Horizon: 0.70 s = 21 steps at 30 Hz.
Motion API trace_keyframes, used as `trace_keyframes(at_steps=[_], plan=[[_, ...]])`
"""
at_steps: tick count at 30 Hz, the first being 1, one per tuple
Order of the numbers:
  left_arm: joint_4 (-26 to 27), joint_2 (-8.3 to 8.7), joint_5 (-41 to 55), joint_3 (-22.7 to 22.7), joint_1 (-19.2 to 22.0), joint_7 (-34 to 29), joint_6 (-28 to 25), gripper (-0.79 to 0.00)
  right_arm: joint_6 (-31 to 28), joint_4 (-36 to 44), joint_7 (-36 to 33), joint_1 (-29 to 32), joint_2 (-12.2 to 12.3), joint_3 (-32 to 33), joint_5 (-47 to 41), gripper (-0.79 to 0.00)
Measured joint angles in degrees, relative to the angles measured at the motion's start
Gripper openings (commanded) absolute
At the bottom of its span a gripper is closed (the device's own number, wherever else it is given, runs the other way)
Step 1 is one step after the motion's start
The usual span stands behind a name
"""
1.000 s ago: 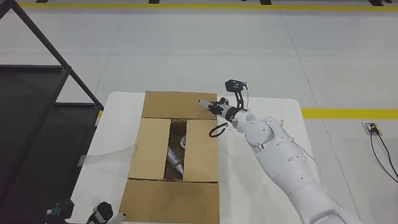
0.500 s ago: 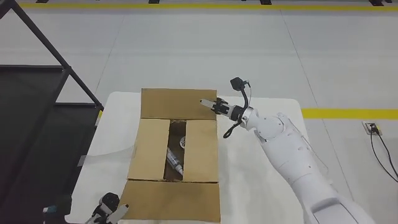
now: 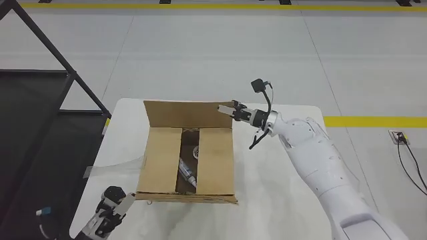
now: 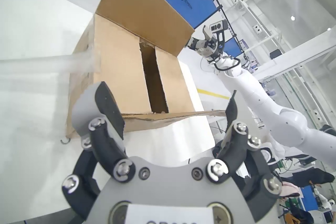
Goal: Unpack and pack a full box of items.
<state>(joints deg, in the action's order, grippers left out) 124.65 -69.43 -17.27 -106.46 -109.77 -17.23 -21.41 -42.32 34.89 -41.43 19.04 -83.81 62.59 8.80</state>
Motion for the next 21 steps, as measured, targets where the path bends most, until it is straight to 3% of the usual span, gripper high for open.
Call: trace_keyframes(at_steps=[12,17,21], plan=[[-0.9,-0.52,-9.4,7.4,7.8,6.8,10.5,0.000,5.8,13.4,-6.0,4.4,2.5,1.5,3.6,0.000],[-0.6,-0.44,-11.3,7.2,6.9,6.8,8.2,0.000,8.1,18.3,-6.7,6.6,3.2,2.1,4.4,0.000],[-2.5,0.12,-7.3,1.5,3.3,1.8,2.6,0.000,9.6,20.4,-7.2,7.6,3.5,1.9,4.8,0.000]])
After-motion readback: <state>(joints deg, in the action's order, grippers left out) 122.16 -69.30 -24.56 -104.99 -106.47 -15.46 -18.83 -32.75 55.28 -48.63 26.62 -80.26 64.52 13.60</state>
